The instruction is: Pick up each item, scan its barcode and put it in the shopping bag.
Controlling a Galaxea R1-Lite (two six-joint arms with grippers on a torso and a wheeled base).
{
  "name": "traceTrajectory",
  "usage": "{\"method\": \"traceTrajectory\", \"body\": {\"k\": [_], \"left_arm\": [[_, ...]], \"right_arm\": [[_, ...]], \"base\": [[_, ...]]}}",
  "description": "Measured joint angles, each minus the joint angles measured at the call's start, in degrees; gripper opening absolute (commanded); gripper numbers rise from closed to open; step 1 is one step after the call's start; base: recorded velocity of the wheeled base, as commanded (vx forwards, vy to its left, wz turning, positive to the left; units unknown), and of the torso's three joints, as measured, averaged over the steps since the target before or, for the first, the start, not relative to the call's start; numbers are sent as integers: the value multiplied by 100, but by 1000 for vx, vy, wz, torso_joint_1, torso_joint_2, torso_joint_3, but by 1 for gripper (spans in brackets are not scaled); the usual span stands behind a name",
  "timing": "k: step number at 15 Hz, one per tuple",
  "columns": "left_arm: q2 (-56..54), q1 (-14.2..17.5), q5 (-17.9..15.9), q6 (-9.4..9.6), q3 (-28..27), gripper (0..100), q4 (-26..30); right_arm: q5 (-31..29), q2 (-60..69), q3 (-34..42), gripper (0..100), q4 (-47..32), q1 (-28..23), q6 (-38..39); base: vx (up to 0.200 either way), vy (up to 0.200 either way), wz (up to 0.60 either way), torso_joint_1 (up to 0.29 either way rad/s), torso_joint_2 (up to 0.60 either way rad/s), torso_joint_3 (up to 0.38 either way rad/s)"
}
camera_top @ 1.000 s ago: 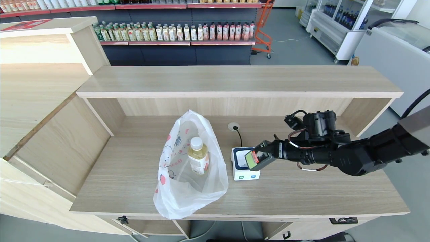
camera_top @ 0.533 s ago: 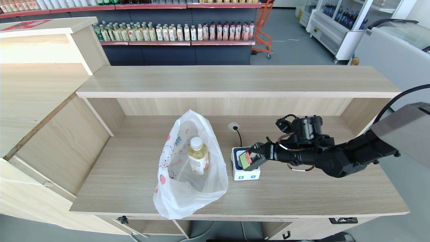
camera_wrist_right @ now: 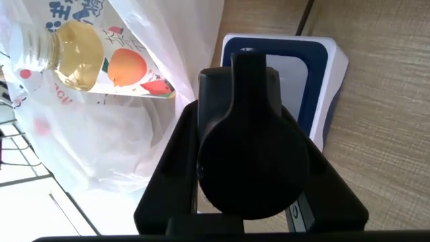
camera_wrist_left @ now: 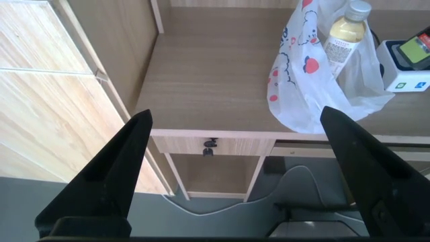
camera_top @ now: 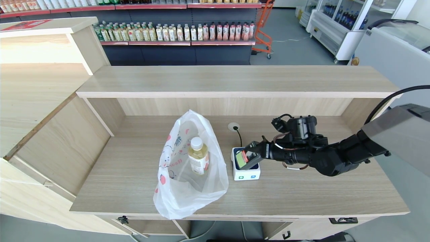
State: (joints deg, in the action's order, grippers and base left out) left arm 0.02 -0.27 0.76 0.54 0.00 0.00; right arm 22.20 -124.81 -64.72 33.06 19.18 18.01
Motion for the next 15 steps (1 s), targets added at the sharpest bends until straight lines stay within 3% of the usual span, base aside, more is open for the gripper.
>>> {"method": "traceTrajectory", "body": {"k": [7,10,15], "left_arm": [[0,0,0,-7,0,100,0],[0,0,0,-10,0,100,2],[0,0,0,-5,0,100,0]], "right_arm": [[-102,896,404,0,145,-29,-208],[-105,1726,822,0,79,-208,-622],[-99,2305,1051,0,-277,-347,-616]], "base": [[0,0,0,0,0,0],[0,200,0,-1,4,2],[0,200,0,1,4,6]]}}
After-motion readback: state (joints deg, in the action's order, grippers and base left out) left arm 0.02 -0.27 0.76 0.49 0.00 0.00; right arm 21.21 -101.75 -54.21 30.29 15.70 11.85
